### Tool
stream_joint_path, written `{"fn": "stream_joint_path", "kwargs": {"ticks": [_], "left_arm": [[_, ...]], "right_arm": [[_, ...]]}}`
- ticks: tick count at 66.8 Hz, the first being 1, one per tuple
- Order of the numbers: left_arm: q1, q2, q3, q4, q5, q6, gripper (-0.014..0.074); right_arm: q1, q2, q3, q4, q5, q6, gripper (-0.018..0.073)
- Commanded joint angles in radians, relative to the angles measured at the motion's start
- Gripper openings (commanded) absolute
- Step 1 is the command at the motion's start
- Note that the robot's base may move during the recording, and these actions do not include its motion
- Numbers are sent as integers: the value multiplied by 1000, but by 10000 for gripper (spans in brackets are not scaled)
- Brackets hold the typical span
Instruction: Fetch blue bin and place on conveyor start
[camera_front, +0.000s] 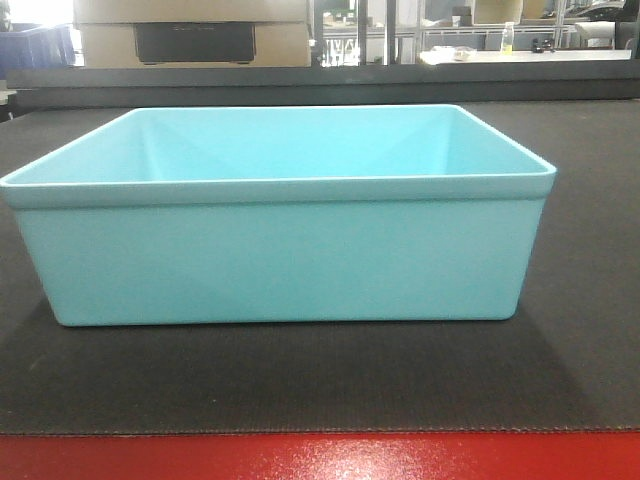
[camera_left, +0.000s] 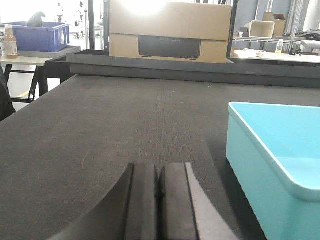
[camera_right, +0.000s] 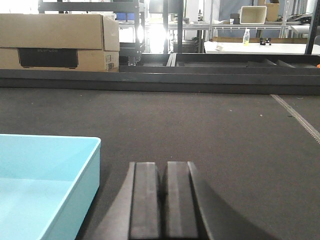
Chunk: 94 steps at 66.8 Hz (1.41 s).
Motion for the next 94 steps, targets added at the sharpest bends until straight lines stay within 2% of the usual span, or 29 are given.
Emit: {"fn": "stream_joint_path", "kwargs": {"ticks": [1,37,42,49,70,73,77,94], "left_arm": [[3,-6,-2,-3,-22,1,-111],[3,-6,-2,-3,-22,1,-111],[3,-6,-2,-3,-22,1,-111],[3,-6,-2,-3,-22,1,-111],[3,-6,-2,-3,-22,1,-111],[3,-6,-2,-3,-22,1,-111],[3,-6,-2,-3,-22,1,-111],[3,-6,-2,-3,-22,1,-111]], "right_arm": [[0,-4,0,-11,-26,-9,-162],[-10,-8,8,-16,-55,-11,-162],[-37,-18,24,31,-56,-33,-162],[-84,-61,83,121,-87,-131,-162],[-106,-214,405,132,-285,-133,-162],[-106,-214,410,145,-349,-133,-162],[-106,-214,410,147,-313,-133,-162],[-106,-214,410,147,-317,-133,-162]]}}
